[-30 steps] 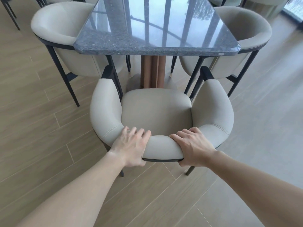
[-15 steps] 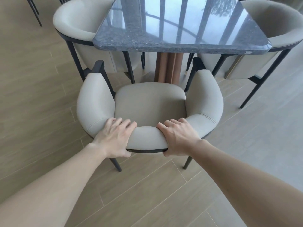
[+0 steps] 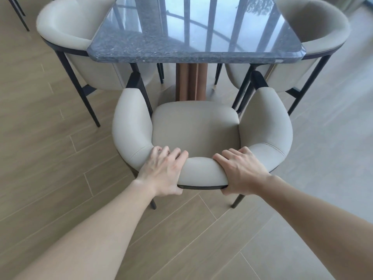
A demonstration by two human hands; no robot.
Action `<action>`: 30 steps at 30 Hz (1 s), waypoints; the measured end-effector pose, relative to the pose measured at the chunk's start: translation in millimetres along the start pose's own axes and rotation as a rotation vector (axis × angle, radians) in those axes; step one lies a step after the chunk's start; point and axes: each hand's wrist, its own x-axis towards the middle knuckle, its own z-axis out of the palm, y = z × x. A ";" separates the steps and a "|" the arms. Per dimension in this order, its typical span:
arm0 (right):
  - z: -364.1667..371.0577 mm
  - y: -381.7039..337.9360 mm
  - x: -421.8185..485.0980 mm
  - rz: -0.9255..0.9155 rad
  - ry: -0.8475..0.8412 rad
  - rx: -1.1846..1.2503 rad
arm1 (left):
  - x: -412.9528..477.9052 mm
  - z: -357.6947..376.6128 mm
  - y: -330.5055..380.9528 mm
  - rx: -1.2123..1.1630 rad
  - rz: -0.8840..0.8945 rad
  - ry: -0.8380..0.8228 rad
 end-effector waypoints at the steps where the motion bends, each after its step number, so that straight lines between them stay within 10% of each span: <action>1: 0.5 4.0 0.5 -0.010 0.000 -0.002 | 2.4 -0.9 2.0 0.006 -0.012 0.003; 30: -11.4 17.9 71.5 0.005 0.099 0.057 | 52.1 -14.4 -52.3 0.050 -0.044 0.013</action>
